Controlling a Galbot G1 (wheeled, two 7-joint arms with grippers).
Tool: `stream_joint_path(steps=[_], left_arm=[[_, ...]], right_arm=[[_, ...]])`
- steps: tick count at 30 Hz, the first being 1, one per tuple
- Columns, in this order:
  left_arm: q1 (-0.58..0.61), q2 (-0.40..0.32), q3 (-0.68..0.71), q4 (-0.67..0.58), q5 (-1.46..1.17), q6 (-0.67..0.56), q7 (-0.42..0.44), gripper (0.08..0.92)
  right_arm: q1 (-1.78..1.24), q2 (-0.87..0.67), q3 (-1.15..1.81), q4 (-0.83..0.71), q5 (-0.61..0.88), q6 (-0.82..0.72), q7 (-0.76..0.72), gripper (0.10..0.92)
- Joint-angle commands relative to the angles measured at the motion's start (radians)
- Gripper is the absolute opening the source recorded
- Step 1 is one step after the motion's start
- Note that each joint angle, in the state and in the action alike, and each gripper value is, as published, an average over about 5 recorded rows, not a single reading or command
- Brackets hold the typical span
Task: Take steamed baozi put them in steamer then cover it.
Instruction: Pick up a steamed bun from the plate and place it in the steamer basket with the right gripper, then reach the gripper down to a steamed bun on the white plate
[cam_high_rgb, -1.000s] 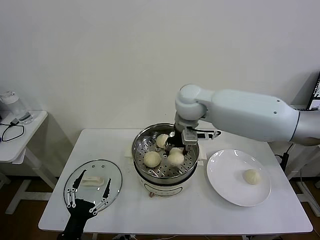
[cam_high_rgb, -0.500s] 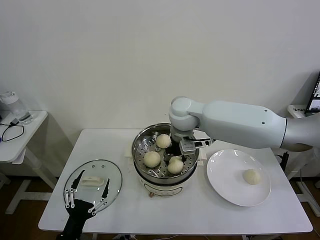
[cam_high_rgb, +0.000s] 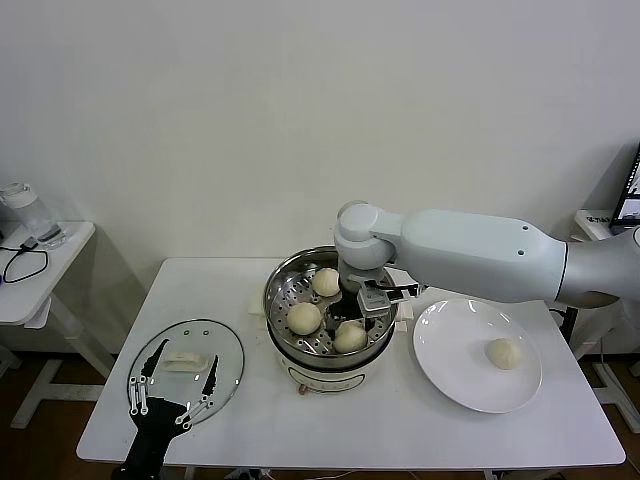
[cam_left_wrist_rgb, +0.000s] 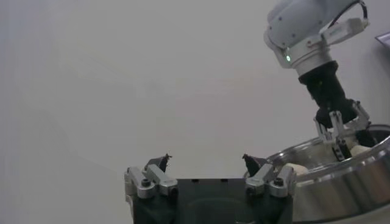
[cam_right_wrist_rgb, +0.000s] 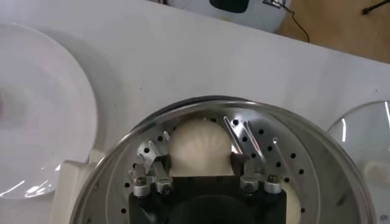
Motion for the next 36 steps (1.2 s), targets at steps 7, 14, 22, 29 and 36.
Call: stream_joint_path(steps=[7,14,22,29,36], left_arm=[[-0.003,0.001,0.003,0.002,0.0,0.004,0.0,0.823],[-0.016,0.006,0.012,0.008,0.001,0.009,0.001,0.823],[-0.027,0.012,0.029,0.008,0.003,0.013,0.002,0.823],[-0.031,0.016,0.03,0.01,0.002,0.017,0.0,0.823],[-0.031,0.015,0.032,0.008,0.004,0.024,0.001,0.823]], right_arm=[[0.006,-0.054,0.152,-0.028,0.006,-0.017,-0.004,0.822],[0.057,-0.243,0.319,-0.069,0.188,-0.321,-0.095,0.823],[0.068,-0.448,0.266,-0.323,0.459,-0.705,-0.059,0.823],[-0.065,-0.554,0.189,-0.486,0.469,-0.751,-0.041,0.823],[-0.249,-0.604,0.229,-0.495,0.417,-0.752,-0.008,0.823]])
